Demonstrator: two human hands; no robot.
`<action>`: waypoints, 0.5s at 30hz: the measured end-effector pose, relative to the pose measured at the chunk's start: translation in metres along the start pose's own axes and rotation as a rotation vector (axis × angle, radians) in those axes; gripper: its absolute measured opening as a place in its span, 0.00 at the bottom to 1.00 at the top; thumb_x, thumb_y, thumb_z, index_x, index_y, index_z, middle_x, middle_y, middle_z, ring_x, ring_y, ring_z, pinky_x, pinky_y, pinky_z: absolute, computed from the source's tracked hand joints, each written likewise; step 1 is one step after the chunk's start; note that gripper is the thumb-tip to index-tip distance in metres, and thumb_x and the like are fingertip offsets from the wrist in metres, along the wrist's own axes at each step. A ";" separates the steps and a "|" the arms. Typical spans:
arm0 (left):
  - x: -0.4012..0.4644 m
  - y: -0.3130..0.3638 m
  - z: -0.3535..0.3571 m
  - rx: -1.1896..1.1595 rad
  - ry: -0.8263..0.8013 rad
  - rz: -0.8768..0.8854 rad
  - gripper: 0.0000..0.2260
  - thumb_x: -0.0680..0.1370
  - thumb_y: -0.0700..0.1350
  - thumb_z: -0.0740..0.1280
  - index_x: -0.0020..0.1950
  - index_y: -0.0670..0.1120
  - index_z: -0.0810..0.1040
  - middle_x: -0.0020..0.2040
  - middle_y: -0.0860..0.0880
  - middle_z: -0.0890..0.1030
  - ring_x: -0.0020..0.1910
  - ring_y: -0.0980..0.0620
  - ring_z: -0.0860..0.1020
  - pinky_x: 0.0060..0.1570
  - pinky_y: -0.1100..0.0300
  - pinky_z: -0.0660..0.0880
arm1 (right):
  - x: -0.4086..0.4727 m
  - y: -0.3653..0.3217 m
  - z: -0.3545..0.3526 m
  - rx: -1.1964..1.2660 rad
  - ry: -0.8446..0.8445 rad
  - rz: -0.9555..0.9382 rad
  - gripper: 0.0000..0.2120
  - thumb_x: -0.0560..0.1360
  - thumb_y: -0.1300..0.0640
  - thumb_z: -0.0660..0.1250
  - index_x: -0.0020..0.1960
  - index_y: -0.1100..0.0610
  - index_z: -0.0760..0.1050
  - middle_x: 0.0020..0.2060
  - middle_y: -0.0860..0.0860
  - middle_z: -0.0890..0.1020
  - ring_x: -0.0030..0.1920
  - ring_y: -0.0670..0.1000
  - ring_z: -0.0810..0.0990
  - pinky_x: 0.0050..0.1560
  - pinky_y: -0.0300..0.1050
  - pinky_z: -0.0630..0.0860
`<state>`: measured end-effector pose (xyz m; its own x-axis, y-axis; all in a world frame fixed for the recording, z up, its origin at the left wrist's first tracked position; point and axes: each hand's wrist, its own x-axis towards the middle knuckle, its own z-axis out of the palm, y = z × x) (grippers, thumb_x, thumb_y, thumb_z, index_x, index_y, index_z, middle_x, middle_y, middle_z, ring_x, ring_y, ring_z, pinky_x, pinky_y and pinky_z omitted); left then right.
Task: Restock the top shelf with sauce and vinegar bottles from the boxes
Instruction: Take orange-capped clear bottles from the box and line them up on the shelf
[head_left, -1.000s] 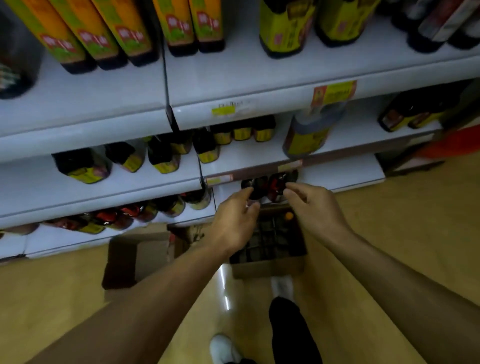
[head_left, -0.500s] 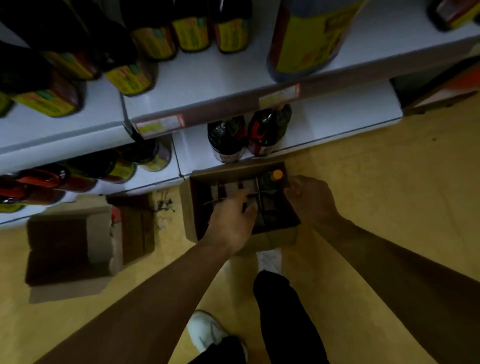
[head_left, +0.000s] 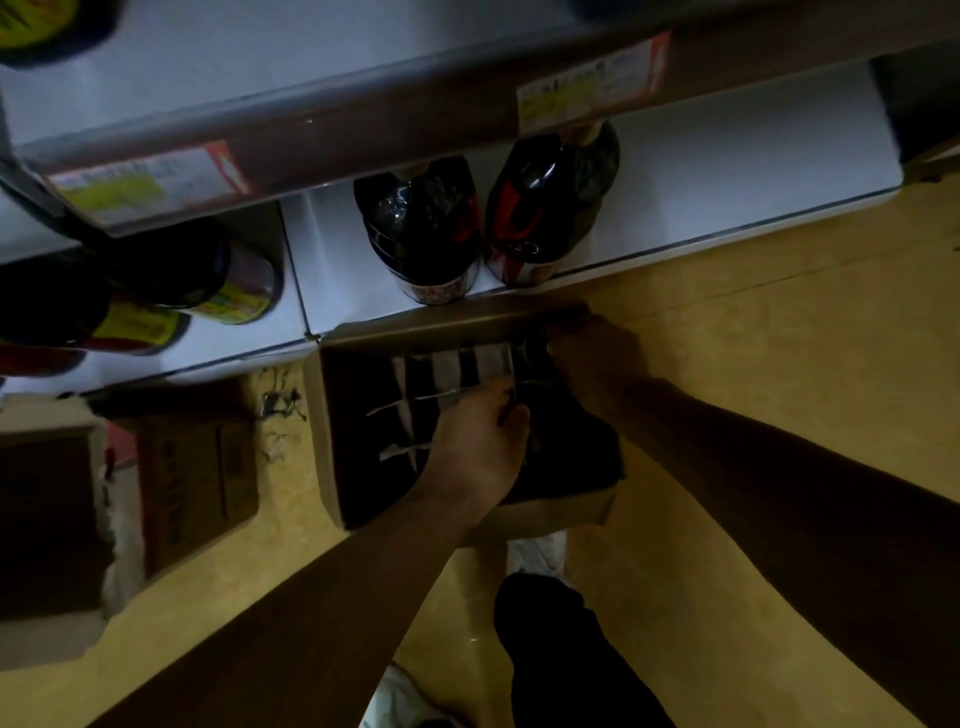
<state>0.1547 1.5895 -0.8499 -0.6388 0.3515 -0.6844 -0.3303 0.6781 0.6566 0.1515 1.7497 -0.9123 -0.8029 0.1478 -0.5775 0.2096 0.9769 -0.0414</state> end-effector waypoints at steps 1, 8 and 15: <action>0.002 0.000 0.001 0.001 -0.001 -0.003 0.17 0.83 0.43 0.60 0.72 0.45 0.70 0.66 0.46 0.77 0.57 0.58 0.74 0.51 0.71 0.68 | 0.004 -0.002 0.001 -0.024 -0.006 0.005 0.13 0.82 0.57 0.57 0.62 0.60 0.74 0.58 0.56 0.78 0.58 0.58 0.78 0.51 0.49 0.75; 0.021 -0.001 0.001 0.016 -0.012 0.009 0.18 0.82 0.43 0.61 0.72 0.43 0.70 0.68 0.44 0.76 0.67 0.50 0.74 0.68 0.59 0.69 | 0.027 -0.007 0.007 -0.325 -0.094 -0.072 0.12 0.80 0.58 0.63 0.62 0.59 0.75 0.60 0.56 0.78 0.61 0.57 0.77 0.54 0.48 0.76; 0.021 0.006 0.001 0.016 0.002 0.002 0.12 0.82 0.40 0.61 0.64 0.39 0.76 0.59 0.40 0.80 0.59 0.46 0.78 0.61 0.55 0.73 | 0.027 0.001 0.012 -0.348 -0.032 -0.162 0.14 0.81 0.57 0.60 0.65 0.59 0.73 0.62 0.57 0.77 0.62 0.58 0.77 0.57 0.50 0.75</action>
<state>0.1400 1.6021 -0.8605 -0.6404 0.3516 -0.6828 -0.3184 0.6875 0.6526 0.1366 1.7526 -0.9380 -0.7909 -0.0126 -0.6118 -0.1255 0.9819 0.1420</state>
